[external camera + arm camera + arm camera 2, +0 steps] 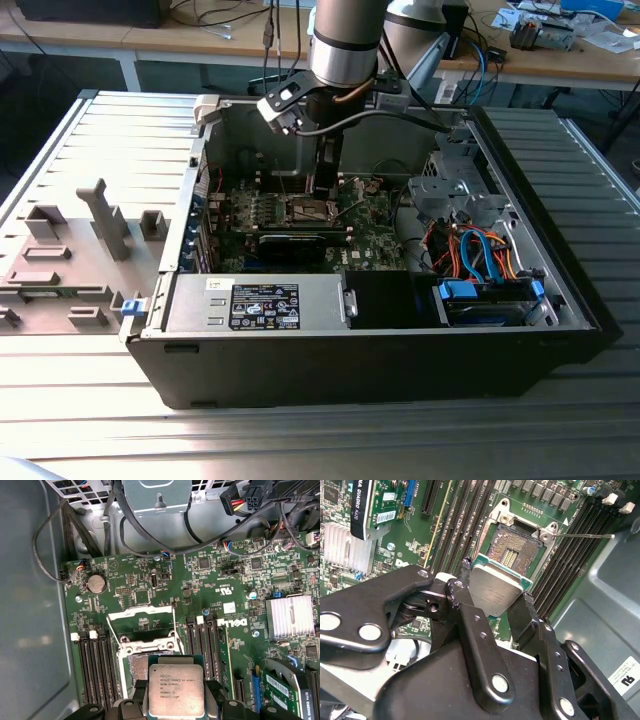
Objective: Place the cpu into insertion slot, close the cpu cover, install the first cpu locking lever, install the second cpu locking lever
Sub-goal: 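Place the cpu into insertion slot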
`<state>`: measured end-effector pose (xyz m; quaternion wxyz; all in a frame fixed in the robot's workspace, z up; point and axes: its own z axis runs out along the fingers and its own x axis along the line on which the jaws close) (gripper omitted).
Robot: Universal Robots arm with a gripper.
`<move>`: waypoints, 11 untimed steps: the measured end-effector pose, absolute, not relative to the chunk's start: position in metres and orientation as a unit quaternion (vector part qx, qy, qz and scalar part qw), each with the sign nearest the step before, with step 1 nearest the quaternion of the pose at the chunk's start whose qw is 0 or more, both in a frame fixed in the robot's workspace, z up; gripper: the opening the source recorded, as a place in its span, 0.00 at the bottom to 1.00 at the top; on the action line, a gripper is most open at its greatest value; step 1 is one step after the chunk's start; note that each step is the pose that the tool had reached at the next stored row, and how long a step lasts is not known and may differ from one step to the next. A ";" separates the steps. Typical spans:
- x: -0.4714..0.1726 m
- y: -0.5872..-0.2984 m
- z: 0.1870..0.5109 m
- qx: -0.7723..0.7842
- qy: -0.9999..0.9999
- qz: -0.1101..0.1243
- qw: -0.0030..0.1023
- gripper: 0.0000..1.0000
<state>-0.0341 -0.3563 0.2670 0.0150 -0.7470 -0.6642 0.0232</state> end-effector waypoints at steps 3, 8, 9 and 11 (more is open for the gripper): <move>-0.034 -0.356 0.267 -0.748 -0.663 0.023 0.015 0.54; -0.034 -0.356 0.267 -0.749 -0.662 0.023 0.015 0.54; -0.034 -0.356 0.267 -0.749 -0.662 0.023 0.015 0.54; -0.034 -0.356 0.267 -0.748 -0.663 0.023 0.015 0.54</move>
